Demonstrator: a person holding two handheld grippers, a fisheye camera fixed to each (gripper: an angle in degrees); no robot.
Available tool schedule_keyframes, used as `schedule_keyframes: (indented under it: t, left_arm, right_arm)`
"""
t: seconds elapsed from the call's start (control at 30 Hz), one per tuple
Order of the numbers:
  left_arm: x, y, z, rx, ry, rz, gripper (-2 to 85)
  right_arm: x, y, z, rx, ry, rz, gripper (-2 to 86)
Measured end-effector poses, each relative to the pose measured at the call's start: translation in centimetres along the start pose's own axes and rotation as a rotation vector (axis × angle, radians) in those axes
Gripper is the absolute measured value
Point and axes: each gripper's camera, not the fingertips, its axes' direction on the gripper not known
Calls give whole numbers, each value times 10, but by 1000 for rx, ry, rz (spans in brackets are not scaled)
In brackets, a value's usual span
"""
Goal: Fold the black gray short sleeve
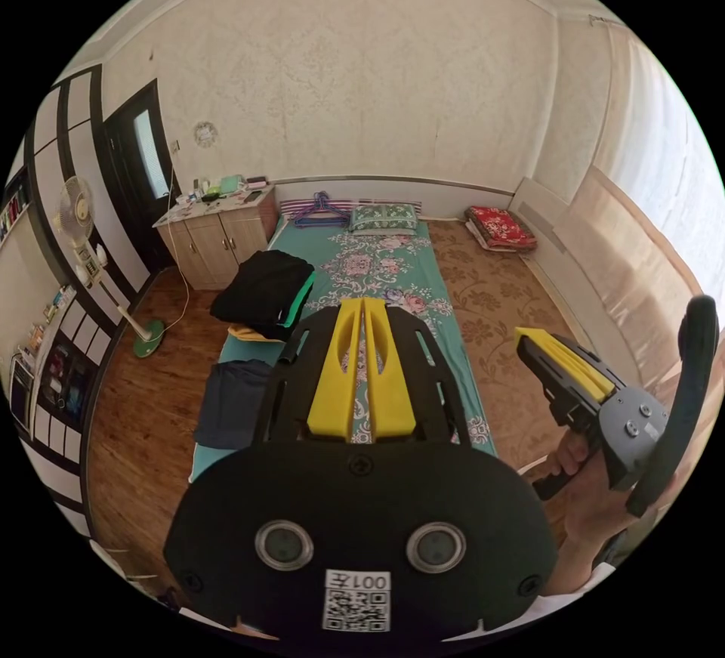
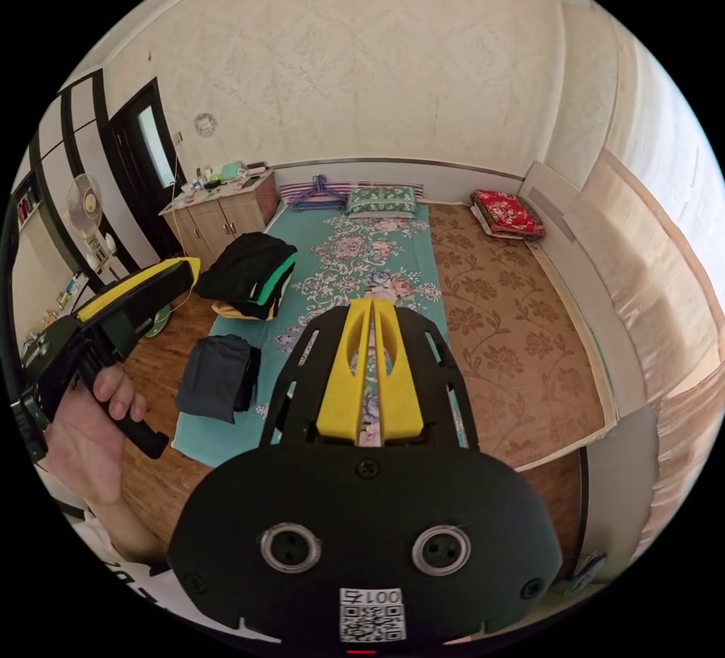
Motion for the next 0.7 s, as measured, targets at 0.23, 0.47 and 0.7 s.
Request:
schedule_keyframes:
  t: [0.23, 0.47, 0.7]
  left_arm:
    - [8, -1, -11, 0, 5, 5, -10]
    - [25, 0, -28, -3, 12, 17, -10]
    - [48, 2, -53, 2, 5, 28, -10]
  right_arm:
    - [-8, 0, 2, 9, 52, -22, 4]
    - [-16, 2, 0, 16, 60, -40, 4]
    - [-17, 3, -5, 28, 32, -22, 3]
